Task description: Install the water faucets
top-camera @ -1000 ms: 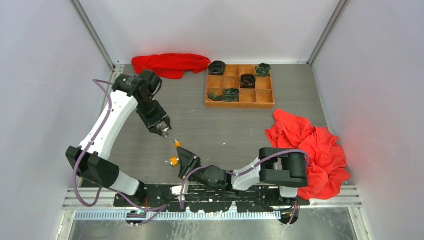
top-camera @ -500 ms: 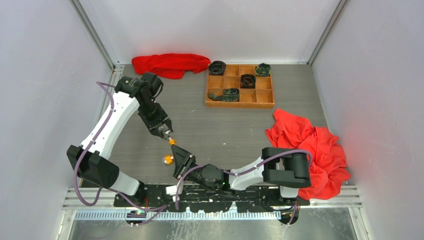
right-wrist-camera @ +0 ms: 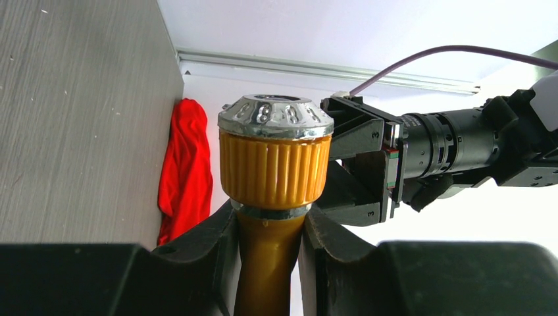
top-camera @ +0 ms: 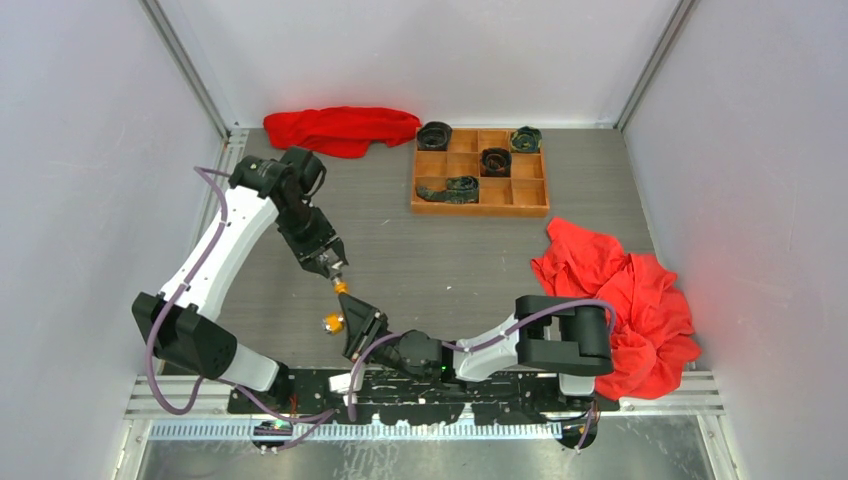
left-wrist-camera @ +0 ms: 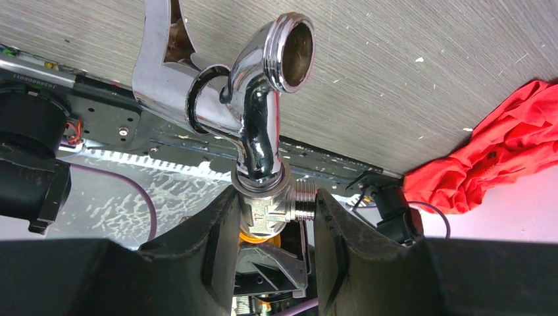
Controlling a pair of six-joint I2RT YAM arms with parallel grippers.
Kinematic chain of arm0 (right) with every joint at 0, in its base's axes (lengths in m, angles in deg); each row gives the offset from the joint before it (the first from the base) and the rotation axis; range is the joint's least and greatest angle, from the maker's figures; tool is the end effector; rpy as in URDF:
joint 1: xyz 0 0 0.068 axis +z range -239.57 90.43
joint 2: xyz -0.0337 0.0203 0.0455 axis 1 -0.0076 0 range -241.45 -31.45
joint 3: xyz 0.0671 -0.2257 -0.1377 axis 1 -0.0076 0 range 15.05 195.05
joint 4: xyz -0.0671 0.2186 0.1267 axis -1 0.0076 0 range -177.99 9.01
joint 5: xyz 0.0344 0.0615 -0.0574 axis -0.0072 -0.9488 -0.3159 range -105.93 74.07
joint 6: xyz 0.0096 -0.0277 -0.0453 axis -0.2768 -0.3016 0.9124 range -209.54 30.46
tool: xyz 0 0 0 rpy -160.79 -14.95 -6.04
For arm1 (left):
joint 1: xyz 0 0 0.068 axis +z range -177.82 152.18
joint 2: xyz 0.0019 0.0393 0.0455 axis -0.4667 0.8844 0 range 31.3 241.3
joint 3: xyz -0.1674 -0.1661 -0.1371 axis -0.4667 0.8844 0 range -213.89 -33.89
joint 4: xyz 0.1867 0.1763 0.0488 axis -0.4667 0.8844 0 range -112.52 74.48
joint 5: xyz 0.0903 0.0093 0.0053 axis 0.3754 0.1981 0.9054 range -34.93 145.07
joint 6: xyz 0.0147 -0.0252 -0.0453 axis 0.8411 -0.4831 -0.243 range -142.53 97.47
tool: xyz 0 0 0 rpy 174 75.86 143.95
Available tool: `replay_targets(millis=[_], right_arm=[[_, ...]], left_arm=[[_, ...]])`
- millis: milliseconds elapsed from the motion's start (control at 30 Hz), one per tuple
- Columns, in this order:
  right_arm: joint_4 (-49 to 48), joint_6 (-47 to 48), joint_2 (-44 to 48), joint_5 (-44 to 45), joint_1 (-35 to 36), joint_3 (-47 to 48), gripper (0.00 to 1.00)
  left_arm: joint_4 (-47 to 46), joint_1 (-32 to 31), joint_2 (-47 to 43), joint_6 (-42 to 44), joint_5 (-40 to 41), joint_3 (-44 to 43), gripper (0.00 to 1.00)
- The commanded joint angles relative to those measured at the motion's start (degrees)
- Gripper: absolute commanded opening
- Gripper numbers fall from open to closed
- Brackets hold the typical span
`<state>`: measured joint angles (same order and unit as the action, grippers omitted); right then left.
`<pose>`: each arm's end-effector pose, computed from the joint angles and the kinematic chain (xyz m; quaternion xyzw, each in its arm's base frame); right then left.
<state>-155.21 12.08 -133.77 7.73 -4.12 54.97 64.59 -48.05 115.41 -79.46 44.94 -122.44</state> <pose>0.0422 0.3470 0.1910 -0.6704 0.1099 -0.2388 0.6939 0.2291 -0.0911 0.3467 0.3076 -0.9453 0.1085 0.0052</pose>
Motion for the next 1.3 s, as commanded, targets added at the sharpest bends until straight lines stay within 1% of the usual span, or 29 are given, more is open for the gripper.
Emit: replay_targets(millis=[0, 200, 467, 900, 1267], right_arm=[[-4.5, -1.1, 0.0, -1.0, 0.3, 2.6, 0.01], [-4.9, -1.5, -0.3, -0.8, -0.1, 2.8, 0.01], [-5.7, -1.6, -0.5, -0.9, -0.1, 3.2, 0.01], [-5.4, -1.2, -1.3, -1.1, 0.0, 5.0, 0.01], [-6.0, -1.2, -3.0, -0.6, -0.2, 6.8, 0.01]], left_arm=[[-1.0, 0.2, -3.0, 0.3, -1.2, 0.5, 0.00], [-1.3, 0.1, -4.2, 0.4, 0.7, 0.6, 0.00], [2.2, -3.0, -3.4, 0.2, 9.4, -3.3, 0.00], [2.8, -5.6, -3.1, -1.2, 13.2, -5.1, 0.00], [2.5, -6.7, -3.1, -2.1, 13.6, -5.2, 0.00]])
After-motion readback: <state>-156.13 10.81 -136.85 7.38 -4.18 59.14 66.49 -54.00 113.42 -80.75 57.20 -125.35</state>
